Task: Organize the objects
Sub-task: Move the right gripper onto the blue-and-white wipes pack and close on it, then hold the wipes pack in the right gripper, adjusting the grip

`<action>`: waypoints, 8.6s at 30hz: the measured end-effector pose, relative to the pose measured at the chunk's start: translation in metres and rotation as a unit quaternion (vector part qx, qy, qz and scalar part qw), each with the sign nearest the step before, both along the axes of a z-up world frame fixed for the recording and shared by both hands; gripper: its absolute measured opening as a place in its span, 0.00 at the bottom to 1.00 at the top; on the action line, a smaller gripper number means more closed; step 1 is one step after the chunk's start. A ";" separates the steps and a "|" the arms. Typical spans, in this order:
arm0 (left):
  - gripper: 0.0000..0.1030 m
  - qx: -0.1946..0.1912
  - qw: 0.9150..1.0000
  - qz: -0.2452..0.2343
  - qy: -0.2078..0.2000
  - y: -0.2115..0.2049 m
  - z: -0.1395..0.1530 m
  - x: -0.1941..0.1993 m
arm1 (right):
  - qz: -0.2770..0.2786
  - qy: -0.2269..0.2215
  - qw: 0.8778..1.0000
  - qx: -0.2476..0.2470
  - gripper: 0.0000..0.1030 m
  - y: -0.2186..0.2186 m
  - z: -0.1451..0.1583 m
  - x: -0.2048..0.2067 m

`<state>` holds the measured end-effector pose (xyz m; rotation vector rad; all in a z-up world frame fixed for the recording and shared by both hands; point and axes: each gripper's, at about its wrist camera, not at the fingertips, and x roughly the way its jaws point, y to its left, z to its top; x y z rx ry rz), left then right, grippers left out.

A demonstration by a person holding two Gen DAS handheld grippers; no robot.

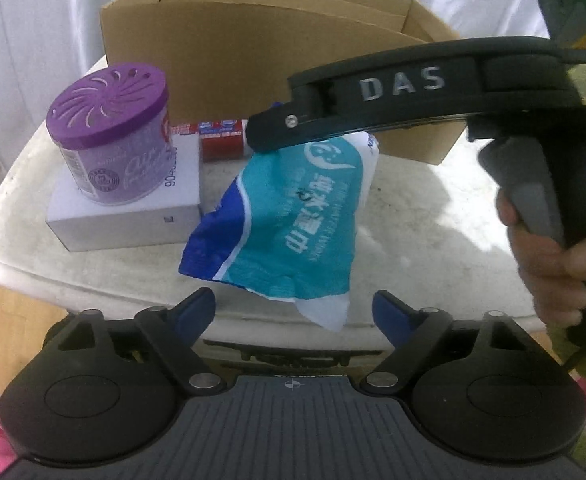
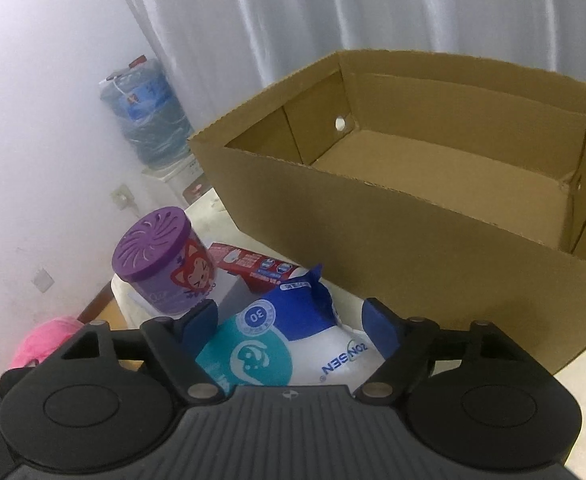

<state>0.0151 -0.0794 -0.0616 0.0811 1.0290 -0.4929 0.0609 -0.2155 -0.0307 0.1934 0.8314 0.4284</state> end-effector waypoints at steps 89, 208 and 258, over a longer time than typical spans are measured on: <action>1.00 -0.103 0.991 -0.085 -0.015 0.003 -0.016 0.018 | -0.133 0.153 0.959 0.196 1.00 -0.080 -0.044 -0.024; 0.80 0.012 0.994 -0.094 -0.045 -0.027 -0.008 -0.004 | -0.105 0.096 0.981 0.134 0.88 -0.049 -0.034 -0.063; 0.86 0.019 0.994 -0.104 -0.040 -0.036 -0.015 -0.007 | -0.113 0.111 0.975 0.157 0.92 -0.060 -0.044 -0.068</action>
